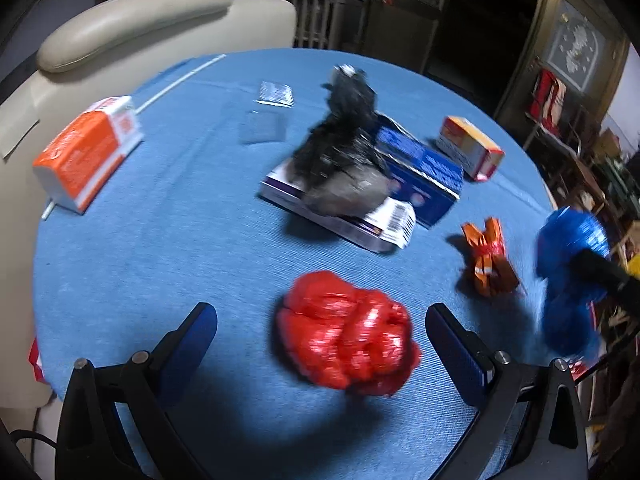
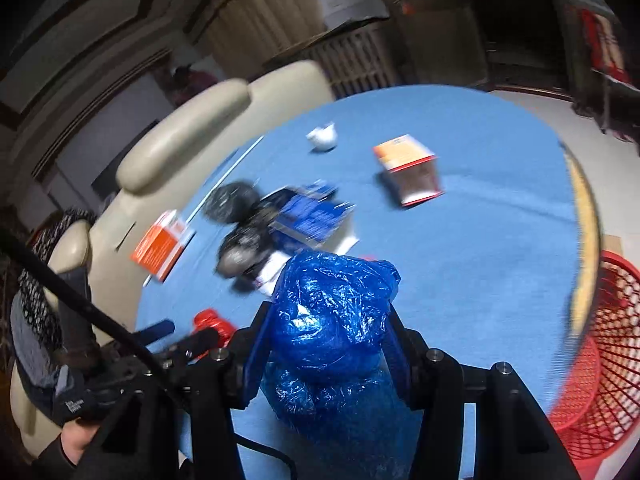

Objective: Collect trash
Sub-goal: 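Close the left tool on the red bag while the right tool grips the blue bag, then carry both bags over the red wastebasket and open both tools to drop them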

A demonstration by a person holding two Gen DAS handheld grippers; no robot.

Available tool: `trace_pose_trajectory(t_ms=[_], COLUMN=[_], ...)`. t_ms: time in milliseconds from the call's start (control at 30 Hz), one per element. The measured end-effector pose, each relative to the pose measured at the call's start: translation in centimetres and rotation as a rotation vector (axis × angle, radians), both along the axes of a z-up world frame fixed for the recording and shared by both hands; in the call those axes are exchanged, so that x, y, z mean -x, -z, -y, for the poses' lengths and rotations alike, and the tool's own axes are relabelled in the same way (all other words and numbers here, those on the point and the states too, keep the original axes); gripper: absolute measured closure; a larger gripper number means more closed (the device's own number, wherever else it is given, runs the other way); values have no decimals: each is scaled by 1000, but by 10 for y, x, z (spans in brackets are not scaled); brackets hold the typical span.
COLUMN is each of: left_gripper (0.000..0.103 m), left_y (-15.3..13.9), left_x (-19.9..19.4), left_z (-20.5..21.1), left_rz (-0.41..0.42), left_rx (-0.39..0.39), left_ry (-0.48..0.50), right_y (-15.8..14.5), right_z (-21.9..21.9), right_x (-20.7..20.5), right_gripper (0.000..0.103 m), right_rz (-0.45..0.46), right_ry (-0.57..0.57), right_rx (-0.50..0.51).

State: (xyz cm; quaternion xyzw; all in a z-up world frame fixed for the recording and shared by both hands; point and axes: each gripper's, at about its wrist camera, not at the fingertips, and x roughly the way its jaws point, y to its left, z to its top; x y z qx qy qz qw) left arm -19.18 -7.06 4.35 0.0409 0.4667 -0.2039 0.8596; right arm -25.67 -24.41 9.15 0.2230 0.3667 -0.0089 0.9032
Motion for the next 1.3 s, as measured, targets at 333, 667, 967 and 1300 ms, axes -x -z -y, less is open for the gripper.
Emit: trace_pose_trajectory(t_ms=[333,667,967,1300], left_gripper=[36,36,36,36], left_y=[11,-52,-88,-92], left_x=[-1,9,39,74], left_z=[22,52,141,216], left_rz=[-50,86,126,128], left_rx=[-3,39,93,114], left_ry=[63,119,335,524], right_y=[-1,18,35,65], right_z=[94,179,215,218], right_x=[60,136,166,162], right_gripper=[48,48,48,47], right_rz=[29,-8,-59,-114], right_ry=[252,537,627,595], right_rx=[-9,-7,-24,-40])
